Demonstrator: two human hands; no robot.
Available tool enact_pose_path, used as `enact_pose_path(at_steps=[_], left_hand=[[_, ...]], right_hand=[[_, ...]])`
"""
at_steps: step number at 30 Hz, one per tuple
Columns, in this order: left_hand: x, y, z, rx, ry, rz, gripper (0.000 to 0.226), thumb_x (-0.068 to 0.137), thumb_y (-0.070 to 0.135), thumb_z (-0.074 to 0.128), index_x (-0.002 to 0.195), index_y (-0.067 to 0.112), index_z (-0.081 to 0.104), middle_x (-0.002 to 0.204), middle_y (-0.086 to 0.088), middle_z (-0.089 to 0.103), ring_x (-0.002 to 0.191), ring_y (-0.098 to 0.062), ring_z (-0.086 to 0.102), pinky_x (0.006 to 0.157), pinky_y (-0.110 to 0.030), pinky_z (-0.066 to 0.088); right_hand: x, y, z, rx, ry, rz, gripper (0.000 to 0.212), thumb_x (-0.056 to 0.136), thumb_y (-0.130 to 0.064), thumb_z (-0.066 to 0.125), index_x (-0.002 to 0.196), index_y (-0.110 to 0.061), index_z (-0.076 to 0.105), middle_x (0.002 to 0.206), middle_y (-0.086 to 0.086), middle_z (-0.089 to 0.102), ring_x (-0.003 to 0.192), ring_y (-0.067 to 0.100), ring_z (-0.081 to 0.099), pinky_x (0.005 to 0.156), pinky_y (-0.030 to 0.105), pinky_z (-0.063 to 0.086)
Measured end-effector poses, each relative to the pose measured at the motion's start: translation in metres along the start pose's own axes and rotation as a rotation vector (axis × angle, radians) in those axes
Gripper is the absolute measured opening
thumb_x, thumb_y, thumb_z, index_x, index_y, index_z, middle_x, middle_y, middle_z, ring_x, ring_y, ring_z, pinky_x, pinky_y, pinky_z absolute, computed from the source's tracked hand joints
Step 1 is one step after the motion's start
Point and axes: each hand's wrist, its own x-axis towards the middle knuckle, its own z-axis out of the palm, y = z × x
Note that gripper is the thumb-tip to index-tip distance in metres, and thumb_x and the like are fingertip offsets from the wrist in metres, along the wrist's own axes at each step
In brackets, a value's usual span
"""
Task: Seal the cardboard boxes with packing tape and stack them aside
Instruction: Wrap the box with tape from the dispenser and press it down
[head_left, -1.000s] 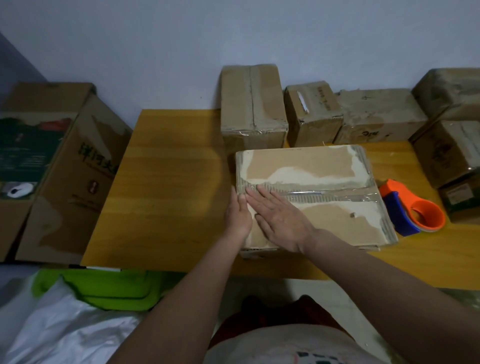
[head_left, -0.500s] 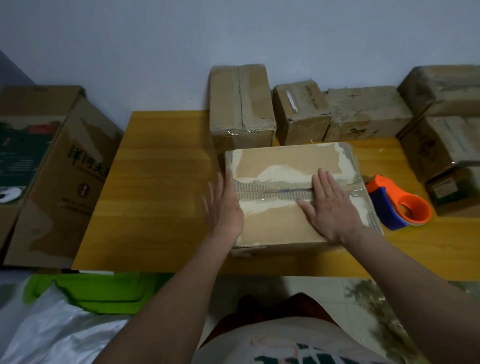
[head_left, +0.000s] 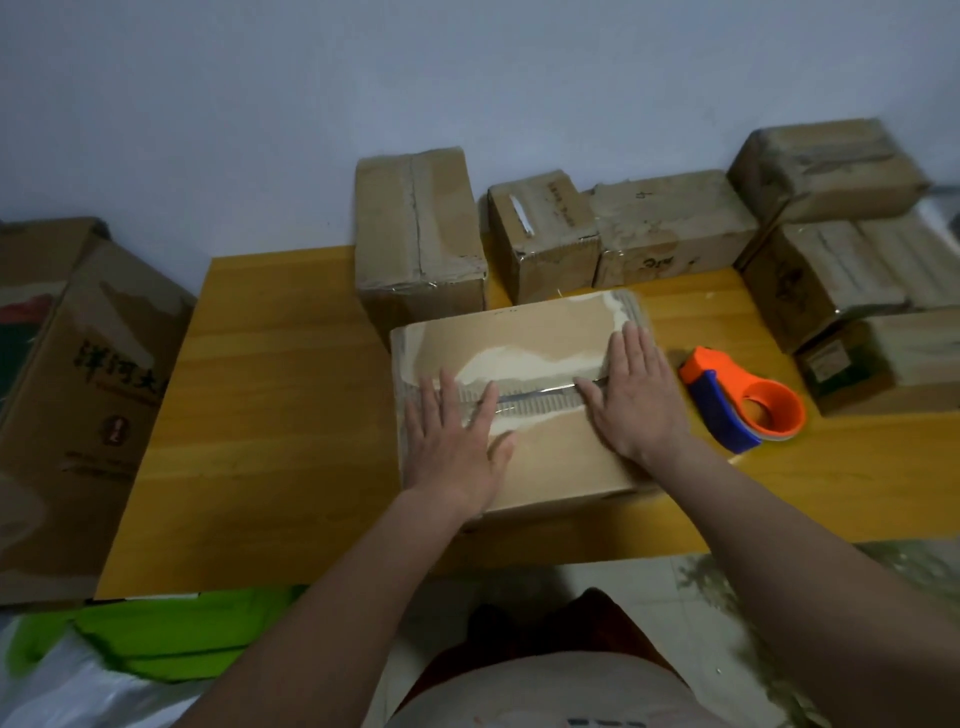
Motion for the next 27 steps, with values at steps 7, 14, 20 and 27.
enact_pose_path(at_steps=[7, 14, 20, 27], left_hand=[[0.013, 0.034, -0.002, 0.002, 0.051, 0.137, 0.067, 0.1, 0.052, 0.011, 0.152, 0.02, -0.016, 0.159, -0.004, -0.025, 0.144, -0.023, -0.029, 0.121, -0.046, -0.008], [0.029, 0.045, -0.003, 0.038, 0.034, 0.167, 0.066, 0.098, 0.055, 0.011, 0.152, 0.026, -0.014, 0.16, -0.001, -0.023, 0.143, -0.025, -0.031, 0.119, -0.049, -0.012], [0.059, 0.084, -0.013, -0.008, 0.031, 0.237, 0.068, 0.101, 0.053, 0.018, 0.154, 0.02, -0.008, 0.161, -0.005, -0.02, 0.145, -0.022, -0.025, 0.121, -0.043, -0.009], [0.085, 0.142, -0.016, 0.03, -0.018, 0.072, 0.068, 0.098, 0.056, 0.008, 0.152, 0.024, -0.019, 0.157, -0.002, -0.031, 0.141, -0.032, -0.034, 0.116, -0.058, -0.011]], right_hand=[[0.022, 0.012, -0.006, 0.252, 0.118, 0.047, 0.082, 0.092, -0.058, 0.043, 0.151, -0.007, 0.016, 0.16, 0.009, 0.008, 0.147, 0.024, 0.006, 0.118, 0.036, 0.008], [0.07, 0.028, -0.015, 0.489, 0.134, 0.141, 0.074, 0.077, -0.049, 0.071, 0.133, -0.012, 0.041, 0.14, 0.008, 0.045, 0.124, 0.032, 0.036, 0.103, 0.038, 0.028], [0.094, 0.037, -0.015, 0.48, 0.027, 0.071, 0.085, 0.08, -0.055, 0.064, 0.142, -0.005, 0.032, 0.139, 0.016, 0.044, 0.128, 0.033, 0.033, 0.107, 0.036, 0.024], [0.072, 0.066, -0.014, 0.824, -0.084, -0.06, 0.052, 0.098, -0.009, 0.044, 0.147, -0.003, 0.028, 0.148, 0.014, 0.039, 0.137, 0.027, 0.037, 0.109, 0.026, 0.027]])
